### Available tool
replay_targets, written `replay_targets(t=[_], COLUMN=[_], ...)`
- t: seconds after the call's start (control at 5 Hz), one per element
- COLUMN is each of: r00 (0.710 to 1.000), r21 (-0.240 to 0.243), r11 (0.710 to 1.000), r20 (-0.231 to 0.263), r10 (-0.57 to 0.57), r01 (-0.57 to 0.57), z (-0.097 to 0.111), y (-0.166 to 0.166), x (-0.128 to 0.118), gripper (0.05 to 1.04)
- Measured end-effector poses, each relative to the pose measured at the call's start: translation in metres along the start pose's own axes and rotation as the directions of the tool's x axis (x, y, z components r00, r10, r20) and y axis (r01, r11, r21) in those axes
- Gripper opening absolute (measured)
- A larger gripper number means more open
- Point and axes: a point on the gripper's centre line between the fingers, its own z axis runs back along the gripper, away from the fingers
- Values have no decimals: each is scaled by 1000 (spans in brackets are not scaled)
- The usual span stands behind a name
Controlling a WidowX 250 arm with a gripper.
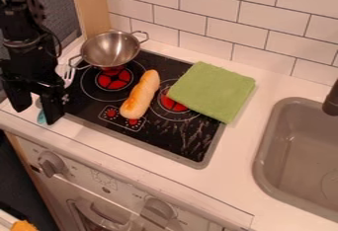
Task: Move the silver pot to the right bottom corner of the burner
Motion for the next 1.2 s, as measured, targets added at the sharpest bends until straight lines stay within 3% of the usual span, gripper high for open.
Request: replay_targets(t=[0.2,0.8,1.2], r00=[1000,994,993], r21=[-20,-38,23], r11=[1000,996,992], r20=[-24,78,-12], r10=[3,-76,-120], r01=[-4,79,120], z=[-6,38,-2], y=[-3,-35,-36], x=[-1,101,142], gripper=[1001,1001,1001])
